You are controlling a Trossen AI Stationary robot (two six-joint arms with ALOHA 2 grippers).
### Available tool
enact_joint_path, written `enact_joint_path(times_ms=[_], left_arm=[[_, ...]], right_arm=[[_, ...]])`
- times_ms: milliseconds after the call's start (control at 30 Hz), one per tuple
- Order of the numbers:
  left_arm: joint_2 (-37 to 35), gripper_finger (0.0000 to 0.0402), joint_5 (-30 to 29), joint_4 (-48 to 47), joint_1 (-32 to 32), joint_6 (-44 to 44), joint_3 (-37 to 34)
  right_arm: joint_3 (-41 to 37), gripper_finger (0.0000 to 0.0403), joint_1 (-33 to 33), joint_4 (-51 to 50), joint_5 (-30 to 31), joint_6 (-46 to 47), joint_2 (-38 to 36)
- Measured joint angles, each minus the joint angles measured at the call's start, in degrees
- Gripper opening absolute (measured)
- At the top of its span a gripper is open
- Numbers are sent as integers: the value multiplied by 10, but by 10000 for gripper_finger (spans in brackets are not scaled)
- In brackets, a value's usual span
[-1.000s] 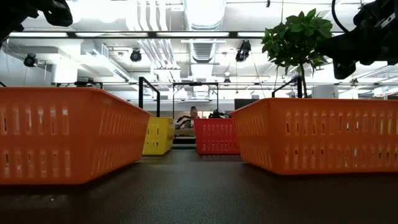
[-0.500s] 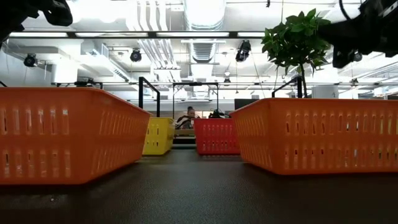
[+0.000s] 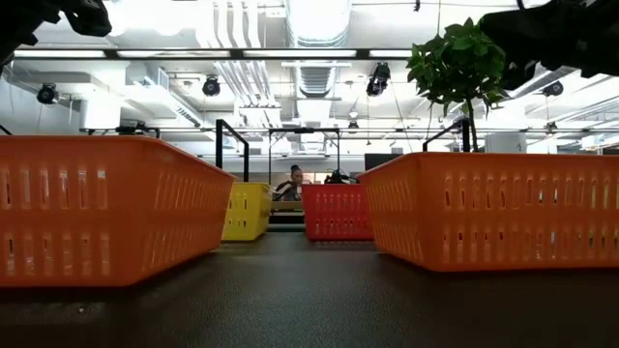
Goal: Stack baskets on shelf by color
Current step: Put the middle red bin on the shelf
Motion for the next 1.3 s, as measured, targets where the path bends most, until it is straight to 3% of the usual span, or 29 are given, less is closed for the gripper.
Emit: enact_joint_path(times_ms=[333, 533, 767, 1300], left_arm=[[17, 2, 0, 0, 0, -2, 0], [21, 2, 0, 3, 0, -2, 0], [21, 2, 0, 7, 0, -2, 0], [20, 2, 0, 15, 0, -3, 0]], right_arm=[[1, 28, 2, 155, -11, 1, 133], [49, 28, 2, 163, -11, -12, 196], [171, 28, 2, 74, -11, -67, 282], [461, 28, 3, -236, -12, -121, 461]])
